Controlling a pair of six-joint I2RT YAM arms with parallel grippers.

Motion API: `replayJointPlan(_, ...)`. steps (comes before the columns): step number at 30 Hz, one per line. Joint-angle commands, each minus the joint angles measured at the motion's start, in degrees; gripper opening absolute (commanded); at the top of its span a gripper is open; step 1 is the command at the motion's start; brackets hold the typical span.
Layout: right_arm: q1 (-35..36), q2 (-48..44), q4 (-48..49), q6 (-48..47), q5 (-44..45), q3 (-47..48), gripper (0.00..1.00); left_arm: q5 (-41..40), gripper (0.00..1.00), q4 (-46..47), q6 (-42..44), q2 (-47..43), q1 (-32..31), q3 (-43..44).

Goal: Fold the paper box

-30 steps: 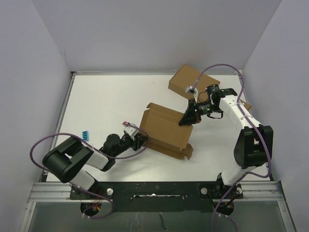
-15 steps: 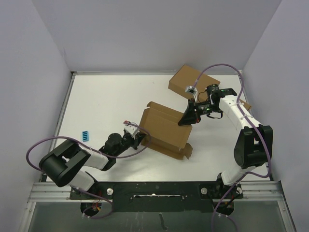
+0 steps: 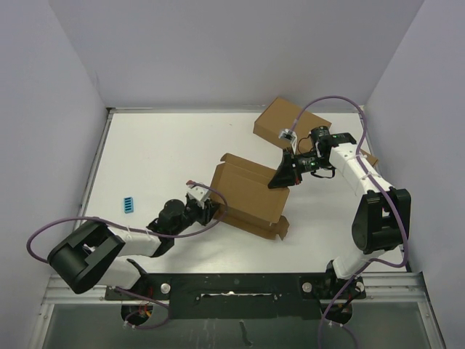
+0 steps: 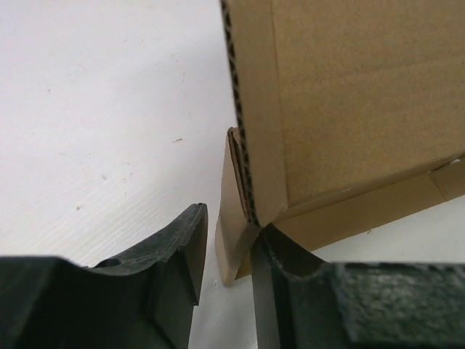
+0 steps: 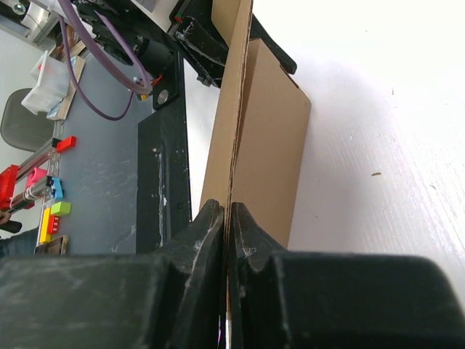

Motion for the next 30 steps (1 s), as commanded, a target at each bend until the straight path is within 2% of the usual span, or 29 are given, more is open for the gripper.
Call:
replayJointPlan(1,0.44,-0.17,1.75,-1.56,0.90,0.17,0.00,-1.25,0.29,-0.17,-0.83,-3.62,0.08,0.99)
replayJointPlan(13,0.44,-0.12,1.96,-1.26,1.17,0.17,0.00,-2.34,0.34,-2.53,-1.18,-7.15,0.04,-0.71)
replayJointPlan(21,0.55,0.00,2.61,-0.66,1.21,-0.40,0.00,-3.82,0.25,1.10,-1.10,-3.41,0.08,-1.26)
replayJointPlan(30,2.43,0.73,3.76,0.31,1.66,-1.37,0.00,-4.15,0.23,4.40,-0.54,-0.23,0.03,-2.14)
